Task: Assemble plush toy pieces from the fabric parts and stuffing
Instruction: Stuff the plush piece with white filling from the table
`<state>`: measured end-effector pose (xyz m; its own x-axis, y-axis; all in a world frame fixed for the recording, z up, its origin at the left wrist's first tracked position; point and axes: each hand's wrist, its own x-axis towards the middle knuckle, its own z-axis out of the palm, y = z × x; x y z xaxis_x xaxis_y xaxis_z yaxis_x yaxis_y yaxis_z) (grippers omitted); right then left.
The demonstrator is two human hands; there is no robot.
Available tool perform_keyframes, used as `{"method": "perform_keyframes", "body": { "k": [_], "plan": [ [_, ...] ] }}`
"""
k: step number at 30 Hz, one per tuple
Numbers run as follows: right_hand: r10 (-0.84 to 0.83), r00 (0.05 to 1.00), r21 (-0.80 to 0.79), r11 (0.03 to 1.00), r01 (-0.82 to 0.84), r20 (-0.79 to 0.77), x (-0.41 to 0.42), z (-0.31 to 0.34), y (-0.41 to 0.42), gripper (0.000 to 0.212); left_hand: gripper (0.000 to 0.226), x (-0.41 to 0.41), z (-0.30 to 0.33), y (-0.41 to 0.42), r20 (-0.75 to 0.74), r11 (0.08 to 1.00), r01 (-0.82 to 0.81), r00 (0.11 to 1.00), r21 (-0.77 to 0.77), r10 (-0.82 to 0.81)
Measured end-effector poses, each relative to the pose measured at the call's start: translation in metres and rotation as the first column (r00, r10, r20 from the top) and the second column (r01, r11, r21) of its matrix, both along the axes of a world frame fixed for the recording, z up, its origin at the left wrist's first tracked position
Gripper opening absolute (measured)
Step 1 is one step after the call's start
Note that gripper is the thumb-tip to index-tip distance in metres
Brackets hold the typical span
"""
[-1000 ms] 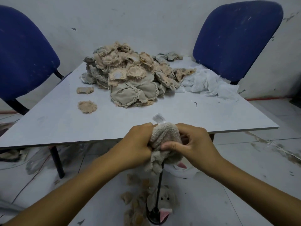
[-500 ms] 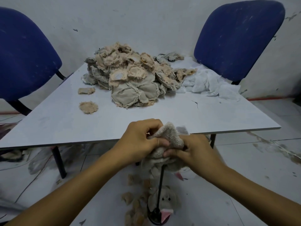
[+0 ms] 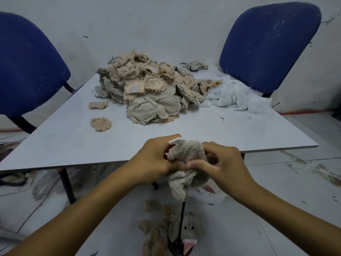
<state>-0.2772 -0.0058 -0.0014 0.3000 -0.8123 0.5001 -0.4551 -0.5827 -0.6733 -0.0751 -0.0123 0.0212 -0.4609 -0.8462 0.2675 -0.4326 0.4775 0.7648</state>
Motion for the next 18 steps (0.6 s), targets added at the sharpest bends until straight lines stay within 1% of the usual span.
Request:
{"method": "perform_keyframes", "body": {
  "k": [2, 4, 5, 6, 7, 9, 10, 12, 14, 16, 18],
  "plan": [
    [0.061, 0.998, 0.051, 0.997, -0.061, -0.013, -0.003, -0.001, -0.002, 0.046, 0.023, 0.003, 0.002, -0.002, -0.029, 1.000, 0.007, 1.000, -0.011, -0.008],
    [0.145, 0.989, 0.163, 0.977, -0.140, -0.017, -0.009, -0.002, -0.006, 0.041, 0.025, 0.009, 0.003, -0.005, -0.117, 1.000, -0.011, 0.993, 0.027, 0.014],
    [0.174, 0.985, 0.215, 0.961, -0.174, 0.021, -0.012, -0.001, -0.007, 0.038, 0.026, 0.012, 0.005, -0.006, -0.151, 0.999, -0.013, 0.988, 0.051, 0.021],
    [0.183, 0.980, 0.219, 0.956, -0.195, 0.071, -0.014, 0.001, -0.007, 0.034, 0.025, 0.015, 0.006, -0.007, -0.167, 0.997, -0.006, 0.986, 0.072, 0.018],
    [0.172, 0.978, 0.172, 0.966, -0.191, 0.121, -0.016, 0.004, -0.008, 0.029, 0.024, 0.017, 0.007, -0.007, -0.172, 0.996, 0.009, 0.985, 0.086, 0.006],
    [0.129, 0.973, 0.024, 0.990, -0.136, 0.192, -0.015, 0.012, -0.008, 0.024, 0.023, 0.022, 0.010, -0.009, -0.174, 0.995, 0.028, 0.985, 0.098, -0.011],
    [0.121, 0.972, -0.039, 0.993, -0.116, 0.201, -0.013, 0.017, -0.007, 0.022, 0.023, 0.023, 0.011, -0.010, -0.176, 0.994, 0.030, 0.984, 0.108, -0.011],
    [0.133, 0.980, -0.134, 0.985, -0.113, 0.149, -0.008, 0.024, -0.008, 0.021, 0.024, 0.024, 0.014, -0.010, -0.150, 0.988, 0.041, 0.989, 0.151, -0.018],
    [0.115, 0.989, -0.125, 0.987, -0.104, 0.088, -0.005, 0.024, -0.007, 0.023, 0.029, 0.023, 0.016, -0.010, -0.121, 0.982, 0.075, 0.991, 0.176, -0.054],
    [0.089, 0.995, -0.105, 0.991, -0.085, 0.034, -0.008, 0.020, -0.007, 0.023, 0.037, 0.021, 0.019, -0.006, -0.165, 0.980, 0.099, 0.984, 0.175, -0.071],
    [0.076, 0.997, -0.126, 0.989, -0.077, -0.010, -0.011, 0.017, -0.006, 0.025, 0.034, 0.017, 0.022, -0.001, -0.214, 0.989, 0.065, 0.976, 0.129, -0.037]
  ]
}}
